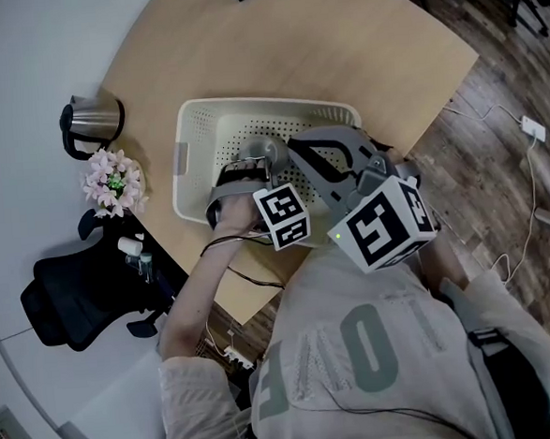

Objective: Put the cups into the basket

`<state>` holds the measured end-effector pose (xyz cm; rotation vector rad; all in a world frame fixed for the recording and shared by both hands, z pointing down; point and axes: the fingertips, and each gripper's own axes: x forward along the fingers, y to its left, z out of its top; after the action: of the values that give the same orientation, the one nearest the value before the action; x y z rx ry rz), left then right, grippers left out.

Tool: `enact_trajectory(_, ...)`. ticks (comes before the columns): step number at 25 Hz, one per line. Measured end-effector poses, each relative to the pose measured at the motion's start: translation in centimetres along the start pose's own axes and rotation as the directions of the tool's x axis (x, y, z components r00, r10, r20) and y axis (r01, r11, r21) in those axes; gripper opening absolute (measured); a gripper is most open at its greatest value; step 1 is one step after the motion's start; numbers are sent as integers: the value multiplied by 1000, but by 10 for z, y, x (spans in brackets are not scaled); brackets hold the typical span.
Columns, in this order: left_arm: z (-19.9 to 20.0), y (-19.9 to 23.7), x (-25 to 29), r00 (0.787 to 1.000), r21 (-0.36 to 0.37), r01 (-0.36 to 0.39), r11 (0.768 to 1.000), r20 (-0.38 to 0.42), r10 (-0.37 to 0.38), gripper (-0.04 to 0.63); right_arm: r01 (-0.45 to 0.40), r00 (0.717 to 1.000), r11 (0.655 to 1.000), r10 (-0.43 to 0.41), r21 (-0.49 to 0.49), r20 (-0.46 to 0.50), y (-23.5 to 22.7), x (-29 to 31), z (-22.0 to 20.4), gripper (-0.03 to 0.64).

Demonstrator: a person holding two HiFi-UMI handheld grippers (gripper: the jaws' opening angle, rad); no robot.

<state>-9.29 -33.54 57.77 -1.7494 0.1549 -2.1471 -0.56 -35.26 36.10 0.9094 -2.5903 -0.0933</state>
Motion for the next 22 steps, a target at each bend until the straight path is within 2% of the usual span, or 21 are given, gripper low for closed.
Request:
enact_trajectory(6,-3,1,-26,999,-47,-29,998,-19,28,121,-16,999,1000,17,-22,28,7,-8,7,-2)
enact_trajectory(11,-17,8,-69,994,-113,-110,987,-8,110,121,-21,998,999,23,-46,60,16,-10,18,-2)
enact_trajectory(13,-25,15,-92,986,-169,-161,972,11,165,121,-18,998,998,21,-56,52,18,-12,21,-2)
enact_trajectory(15,-34,29,-119,967,-263,-235,936,32,252,121,-9,998,998,14,-69,59,18,-14,23,-2)
enact_trajectory(17,-46,45,-147,937,-393,-303,868,42,347,120,-2,998,997,6,-73,60,17,-16,25,-2)
enact_trajectory(18,-51,52,-162,919,-468,-327,821,48,392,120,2,998,997,3,-76,61,17,-17,27,-2)
enact_trajectory(19,-56,59,-177,895,-547,-343,764,56,443,118,4,998,997,1,-81,66,17,-19,28,-2)
enact_trajectory(20,-61,66,-193,861,-630,-356,691,66,504,117,5,997,996,2,-90,75,17,-21,30,-2)
enact_trajectory(21,-65,74,-210,812,-712,-364,600,73,580,105,8,996,995,1,-99,87,17,-24,33,-2)
enact_trajectory(22,-69,81,-229,745,-788,-364,498,75,663,35,15,994,994,-4,-105,105,17,-26,37,-2)
